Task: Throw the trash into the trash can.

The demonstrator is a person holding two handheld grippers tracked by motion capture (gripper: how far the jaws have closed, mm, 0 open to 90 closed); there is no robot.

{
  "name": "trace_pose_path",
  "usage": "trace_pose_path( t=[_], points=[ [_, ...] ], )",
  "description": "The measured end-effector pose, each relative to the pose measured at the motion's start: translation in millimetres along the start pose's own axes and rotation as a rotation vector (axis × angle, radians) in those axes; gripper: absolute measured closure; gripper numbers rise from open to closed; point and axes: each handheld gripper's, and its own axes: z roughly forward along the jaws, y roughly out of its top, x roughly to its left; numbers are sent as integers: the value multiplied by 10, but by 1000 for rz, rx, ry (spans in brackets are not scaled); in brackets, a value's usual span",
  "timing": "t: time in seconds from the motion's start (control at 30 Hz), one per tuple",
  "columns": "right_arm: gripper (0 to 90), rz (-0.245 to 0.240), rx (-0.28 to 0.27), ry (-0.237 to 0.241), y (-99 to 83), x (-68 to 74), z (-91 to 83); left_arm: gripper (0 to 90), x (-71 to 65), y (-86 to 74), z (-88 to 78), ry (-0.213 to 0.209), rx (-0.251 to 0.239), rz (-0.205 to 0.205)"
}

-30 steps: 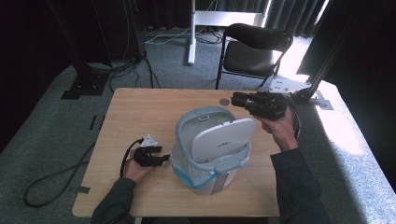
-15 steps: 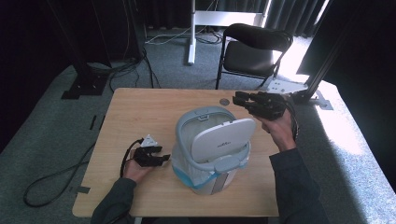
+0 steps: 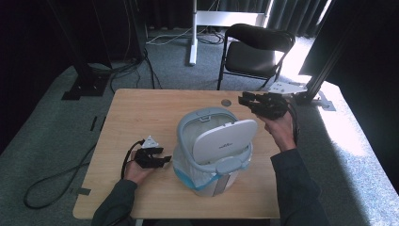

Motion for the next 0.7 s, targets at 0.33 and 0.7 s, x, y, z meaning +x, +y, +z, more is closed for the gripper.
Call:
trace_pose_path(
  t=[0.33,0.7],
  points=[
    [656,67,4,-79,-188,-217,106,415,-1,-1,0,1,0,0],
    [635,107,59,-127,-327,-363,304,415,-1,-2,0,1,-1,0]
  ],
)
